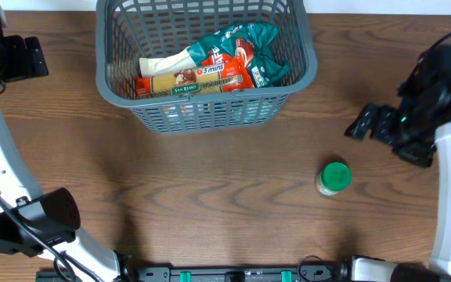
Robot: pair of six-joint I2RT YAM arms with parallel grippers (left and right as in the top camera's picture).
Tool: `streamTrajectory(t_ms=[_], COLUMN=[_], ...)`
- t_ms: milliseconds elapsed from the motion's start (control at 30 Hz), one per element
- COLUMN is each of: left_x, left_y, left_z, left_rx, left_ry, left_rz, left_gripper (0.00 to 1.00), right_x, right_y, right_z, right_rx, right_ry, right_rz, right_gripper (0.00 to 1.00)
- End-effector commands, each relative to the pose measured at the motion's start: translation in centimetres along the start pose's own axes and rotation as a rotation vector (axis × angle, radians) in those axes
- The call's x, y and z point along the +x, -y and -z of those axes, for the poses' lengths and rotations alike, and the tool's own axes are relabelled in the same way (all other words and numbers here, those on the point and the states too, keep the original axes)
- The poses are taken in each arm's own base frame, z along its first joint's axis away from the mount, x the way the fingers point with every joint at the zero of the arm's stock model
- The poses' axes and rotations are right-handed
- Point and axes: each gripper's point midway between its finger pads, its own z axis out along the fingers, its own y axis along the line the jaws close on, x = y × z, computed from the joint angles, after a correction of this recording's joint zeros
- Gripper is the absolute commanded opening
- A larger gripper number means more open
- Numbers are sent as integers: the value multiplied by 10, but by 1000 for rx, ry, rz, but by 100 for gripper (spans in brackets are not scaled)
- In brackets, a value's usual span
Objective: Pack container
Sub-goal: 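Move the right gripper down to the green-lidded jar and grasp it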
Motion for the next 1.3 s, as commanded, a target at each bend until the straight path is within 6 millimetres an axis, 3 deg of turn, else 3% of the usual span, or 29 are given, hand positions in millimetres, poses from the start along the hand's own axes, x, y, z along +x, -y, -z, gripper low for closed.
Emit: streamTrajectory(t_ms=[0,300,400,600,933,1267], left_x=[0,0,0,0,0,0], left_y=[0,0,0,0,0,0], left_z=[-3,-3,-3,-3,-3,-3], left_rx=[0,0,0,0,0,0], left_ry=[-11,-11,-11,-11,-11,-10], left_rz=[1,1,1,1,1,0], left_gripper=[98,99,99,99,99,99], right_x=[13,18,18,18,35,34], right_y=[8,8,9,11,20,19], right_z=[-26,-120,-136,-158,-190,-195], right_rx=[47,26,20,10,13,8], right_ry=[10,41,58,84,71,81], right_rz=[-14,21,6,4,-46,-51], right_gripper=[99,99,99,99,99,99])
